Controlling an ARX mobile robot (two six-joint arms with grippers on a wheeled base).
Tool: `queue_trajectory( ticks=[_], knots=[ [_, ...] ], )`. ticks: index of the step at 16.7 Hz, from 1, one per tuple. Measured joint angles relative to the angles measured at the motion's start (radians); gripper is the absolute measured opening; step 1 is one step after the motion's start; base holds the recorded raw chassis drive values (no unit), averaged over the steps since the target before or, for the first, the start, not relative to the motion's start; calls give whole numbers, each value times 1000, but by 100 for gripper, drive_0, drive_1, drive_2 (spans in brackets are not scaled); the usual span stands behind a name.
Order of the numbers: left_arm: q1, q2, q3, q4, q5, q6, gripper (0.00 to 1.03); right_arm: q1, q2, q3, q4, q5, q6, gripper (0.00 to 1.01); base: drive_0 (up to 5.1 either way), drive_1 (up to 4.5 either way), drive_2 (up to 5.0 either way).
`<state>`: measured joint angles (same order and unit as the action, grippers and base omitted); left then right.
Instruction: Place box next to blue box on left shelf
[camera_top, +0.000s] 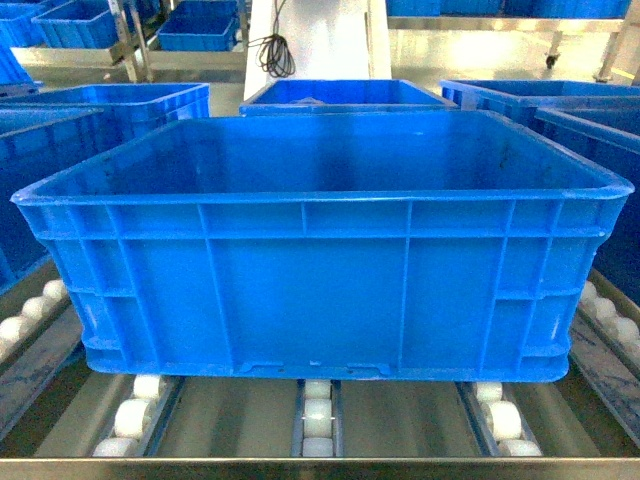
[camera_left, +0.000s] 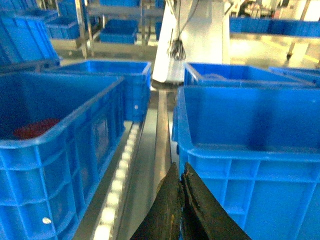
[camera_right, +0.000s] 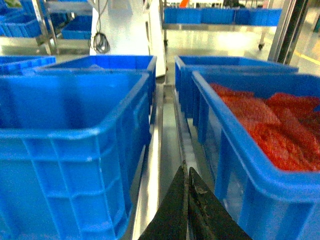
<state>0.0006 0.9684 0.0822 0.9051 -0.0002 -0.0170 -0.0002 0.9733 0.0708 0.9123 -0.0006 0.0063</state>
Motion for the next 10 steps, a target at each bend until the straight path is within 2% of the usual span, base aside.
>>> queue_trajectory(
  ticks=[5, 6, 7, 10],
  knots=[
    [0, -229, -61, -195, 0, 0, 1, 0, -258, -56, -227, 0, 0, 2, 0, 0, 0],
    [0, -278, -66, -248, 0, 0, 1, 0, -307, -56, -269, 0, 0, 2, 0, 0, 0],
    [0, -406, -66, -354, 0, 0, 1, 0, -433, -57, -380, 0, 0, 2, 0, 0, 0],
    [0, -449, -66, -394, 0, 0, 1, 0, -475, -57, -422, 0, 0, 2, 0, 0, 0]
  ],
)
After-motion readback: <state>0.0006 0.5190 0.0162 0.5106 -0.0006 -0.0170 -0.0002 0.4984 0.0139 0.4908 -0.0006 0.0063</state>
